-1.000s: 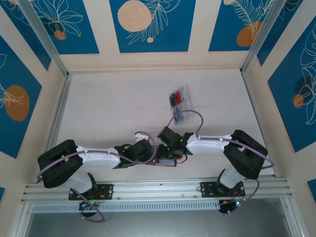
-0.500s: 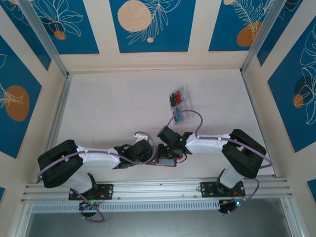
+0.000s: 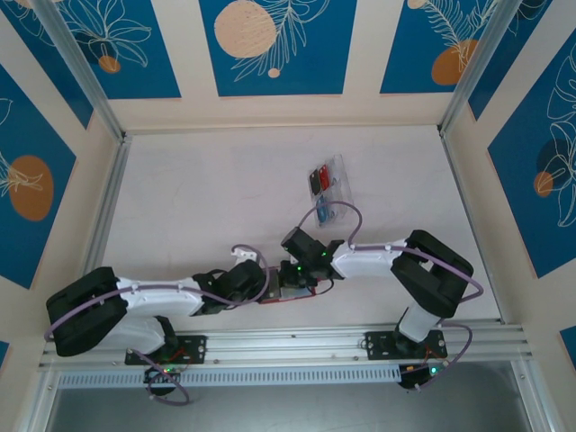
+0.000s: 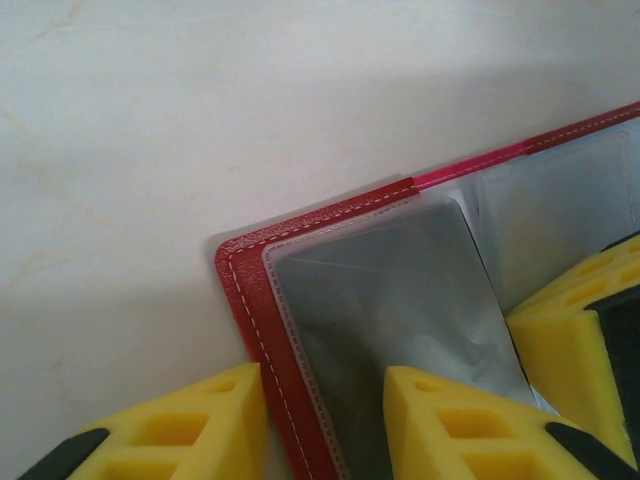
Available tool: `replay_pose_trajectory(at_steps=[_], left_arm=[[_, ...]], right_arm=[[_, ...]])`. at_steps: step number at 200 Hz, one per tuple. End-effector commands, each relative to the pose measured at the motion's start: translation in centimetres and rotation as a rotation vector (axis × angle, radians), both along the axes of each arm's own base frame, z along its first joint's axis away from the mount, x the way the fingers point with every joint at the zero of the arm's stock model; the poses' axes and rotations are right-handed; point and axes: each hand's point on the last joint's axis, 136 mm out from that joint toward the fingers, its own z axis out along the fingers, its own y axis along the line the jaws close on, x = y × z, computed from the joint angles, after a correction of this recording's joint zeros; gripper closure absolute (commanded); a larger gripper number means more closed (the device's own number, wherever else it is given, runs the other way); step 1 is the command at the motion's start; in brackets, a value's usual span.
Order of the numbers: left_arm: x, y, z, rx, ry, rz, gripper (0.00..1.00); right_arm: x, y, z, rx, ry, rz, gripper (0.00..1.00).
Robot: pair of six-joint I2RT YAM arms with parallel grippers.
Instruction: Put the credit cards into the card holder
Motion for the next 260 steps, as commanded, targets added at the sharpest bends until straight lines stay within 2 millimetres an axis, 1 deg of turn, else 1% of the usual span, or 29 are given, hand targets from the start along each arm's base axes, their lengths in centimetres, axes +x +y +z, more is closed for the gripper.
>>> replay_pose_trajectory(at_steps=[1,23,48,69,93,108,132,167,188,206,210,219,235,260], left_arm=[[-2.0,0.1,-0.8,-0.009,0.094,-0.043,0.62],[-2.0,0.1,-0.9,-0.018,0.101,-0.045,0.61],[-2.1,-0.3,-0.8,-0.038,0.104,-0.059,0.57],[-2.0,-0.5,-0.5,-0.039,0.093,-0.071,0.55],[-1.8,-0.5,-0.5,-0.002,0.086,-0.084,0.54],[-1.6,-0.5,-0.6,0.013,0.082,-0.086,0.54],[-1.3,-0.5,-0.7,0.048,0.077,-0.087,0.54],[-1.0,0.2,-1.6,0.124,0.079,-0.078,0.54],[-0.8,0.4,-2.1,0.164,0.078,-0.077,0.54],[-0.7,0.1,-2.4,0.171,0.082,-0.082,0.54],[-0.6,0.0,-2.4,0.171,0.082,-0.085,0.54],[-0.6,-0.2,-2.6,0.177,0.087,-0.09,0.54],[-0.5,-0.4,-2.8,0.183,0.092,-0.096,0.54],[-0.5,-0.8,-2.7,0.178,0.092,-0.107,0.54]], right_arm=[[-0.5,0.5,-1.8,-0.016,0.036,0.01,0.9],[-0.5,0.7,-1.9,-0.01,0.043,0.013,0.87],[-0.4,0.8,-2.0,-0.009,0.049,0.016,0.78],[-0.2,1.0,-1.8,-0.011,0.037,0.021,0.77],[0.7,0.7,-1.6,-0.049,0.015,0.021,0.78],[1.3,0.1,-1.6,-0.079,0.008,0.007,0.8],[1.7,-1.5,-1.4,-0.138,-0.004,-0.014,0.83],[2.2,-3.3,0.4,-0.219,-0.064,-0.001,0.83],[2.7,-3.9,1.8,-0.267,-0.101,0.018,0.82],[3.0,-3.9,3.0,-0.269,-0.123,0.043,0.79],[3.2,-4.0,3.2,-0.268,-0.123,0.044,0.77],[3.4,-3.9,3.6,-0.261,-0.127,0.05,0.75],[3.9,-4.1,4.0,-0.258,-0.124,0.053,0.73],[4.7,-4.4,3.6,-0.282,-0.12,0.072,0.7]])
